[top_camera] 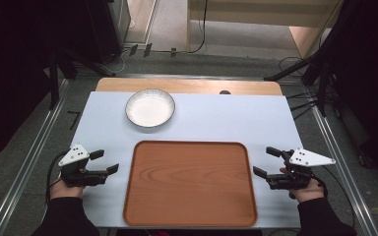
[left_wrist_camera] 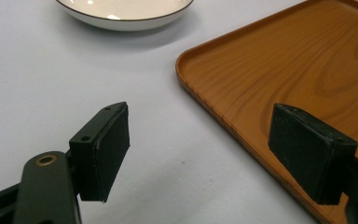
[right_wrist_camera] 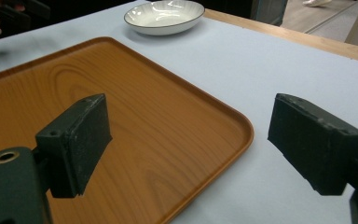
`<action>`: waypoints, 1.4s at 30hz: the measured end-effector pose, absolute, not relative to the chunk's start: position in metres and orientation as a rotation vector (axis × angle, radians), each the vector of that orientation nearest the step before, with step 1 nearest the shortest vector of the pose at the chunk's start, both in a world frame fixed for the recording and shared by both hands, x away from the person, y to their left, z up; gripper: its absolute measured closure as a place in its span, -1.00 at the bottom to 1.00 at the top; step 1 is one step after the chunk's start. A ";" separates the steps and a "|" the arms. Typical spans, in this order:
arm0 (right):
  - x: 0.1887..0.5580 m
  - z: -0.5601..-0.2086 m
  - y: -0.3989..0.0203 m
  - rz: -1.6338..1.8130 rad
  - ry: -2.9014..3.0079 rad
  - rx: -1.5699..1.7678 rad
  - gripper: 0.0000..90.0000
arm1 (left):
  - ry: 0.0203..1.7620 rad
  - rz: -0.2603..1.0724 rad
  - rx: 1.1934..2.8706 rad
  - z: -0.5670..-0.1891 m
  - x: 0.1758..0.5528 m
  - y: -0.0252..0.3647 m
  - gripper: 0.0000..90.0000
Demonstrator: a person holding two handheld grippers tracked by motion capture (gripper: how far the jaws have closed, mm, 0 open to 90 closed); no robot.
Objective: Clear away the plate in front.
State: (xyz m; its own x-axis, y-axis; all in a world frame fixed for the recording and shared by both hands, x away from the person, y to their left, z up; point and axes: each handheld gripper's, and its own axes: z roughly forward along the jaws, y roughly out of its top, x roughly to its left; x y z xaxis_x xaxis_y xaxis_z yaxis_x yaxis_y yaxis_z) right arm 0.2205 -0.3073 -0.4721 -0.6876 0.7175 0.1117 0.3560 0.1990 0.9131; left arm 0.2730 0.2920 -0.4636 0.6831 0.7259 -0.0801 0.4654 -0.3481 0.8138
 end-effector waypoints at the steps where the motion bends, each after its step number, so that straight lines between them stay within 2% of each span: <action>1: 0.220 -0.472 -0.307 1.483 2.143 1.005 -0.69 | 0.918 0.374 2.003 -0.463 0.273 0.292 -0.53; 29: 0.219 -0.473 -0.307 1.471 2.179 0.994 -0.67 | 0.867 0.363 1.958 -0.462 0.274 0.295 -0.58; 33: 0.219 -0.469 -0.308 1.535 2.185 0.944 -0.59 | 0.860 0.372 1.955 -0.461 0.274 0.295 -0.58; 42: 0.218 -0.468 -0.310 1.524 2.149 0.944 -0.62 | 0.845 0.368 1.960 -0.461 0.273 0.293 -0.58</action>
